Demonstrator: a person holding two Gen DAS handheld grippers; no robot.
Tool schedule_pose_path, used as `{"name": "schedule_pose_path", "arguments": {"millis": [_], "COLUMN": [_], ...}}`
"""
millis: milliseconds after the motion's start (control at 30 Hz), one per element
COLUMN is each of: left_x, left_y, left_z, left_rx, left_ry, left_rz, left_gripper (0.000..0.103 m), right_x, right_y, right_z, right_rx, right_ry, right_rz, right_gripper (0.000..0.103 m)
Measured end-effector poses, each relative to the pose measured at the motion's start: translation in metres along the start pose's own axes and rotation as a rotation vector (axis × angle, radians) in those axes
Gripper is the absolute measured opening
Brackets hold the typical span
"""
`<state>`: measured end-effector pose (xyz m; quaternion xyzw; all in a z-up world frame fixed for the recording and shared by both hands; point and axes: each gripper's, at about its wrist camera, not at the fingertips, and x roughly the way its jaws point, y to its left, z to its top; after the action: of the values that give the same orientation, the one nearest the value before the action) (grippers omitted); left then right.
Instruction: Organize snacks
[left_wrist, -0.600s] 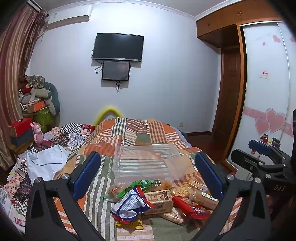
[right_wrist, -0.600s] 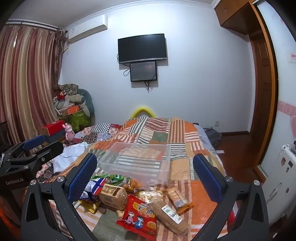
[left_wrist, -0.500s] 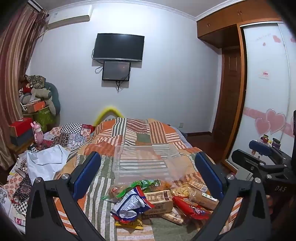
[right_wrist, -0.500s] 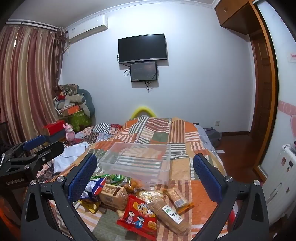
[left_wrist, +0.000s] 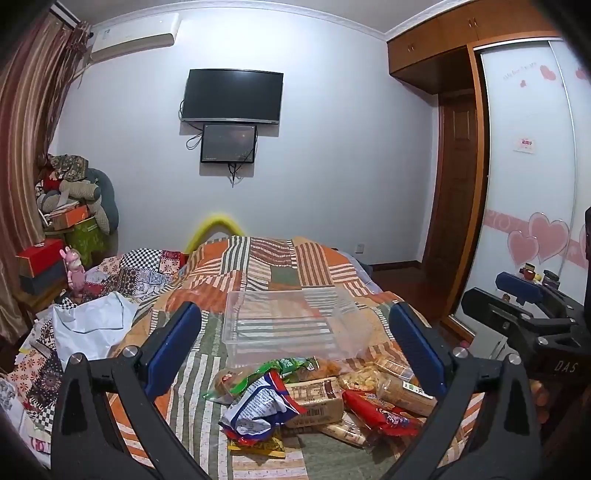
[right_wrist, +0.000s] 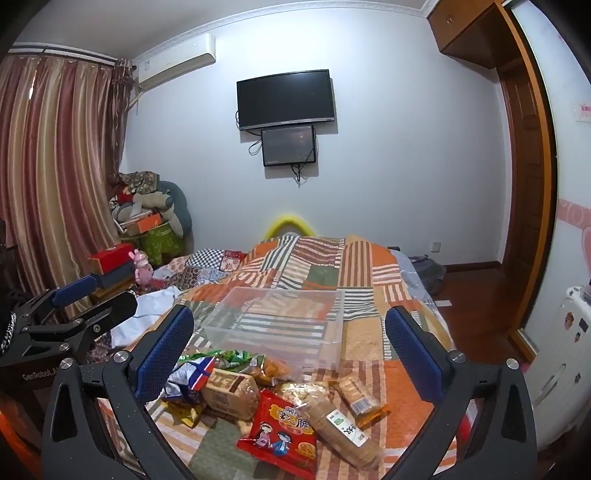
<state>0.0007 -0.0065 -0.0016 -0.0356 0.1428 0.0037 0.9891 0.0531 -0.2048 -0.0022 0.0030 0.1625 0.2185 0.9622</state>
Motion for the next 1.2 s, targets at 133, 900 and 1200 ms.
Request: {"name": "schedule_pose_path", "arguments": {"millis": [133, 900, 1200], "left_x": [0.0003, -0.0014, -0.0003], "left_y": [-0.0008, 0.0048, 0.004], "left_z": [-0.0002, 0.0013, 0.0003], "left_rx": [-0.005, -0.018, -0.012], "left_ry": [0.0, 0.004, 0.001], "left_rz": [0.001, 0.002, 0.005], "left_gripper": [0.103, 0.103, 0.103], "right_x": [-0.001, -0.0023, -0.0034], "right_y": [0.002, 0.0033, 0.0025], "right_z": [-0.0004, -0.0012, -0.0012], "right_rx": [-0.001, 0.005, 0.01], "right_ry": [-0.002, -0.006, -0.008], "right_rz": [0.0, 0.008, 0.012], "right_gripper": [0.103, 0.103, 0.103]}}
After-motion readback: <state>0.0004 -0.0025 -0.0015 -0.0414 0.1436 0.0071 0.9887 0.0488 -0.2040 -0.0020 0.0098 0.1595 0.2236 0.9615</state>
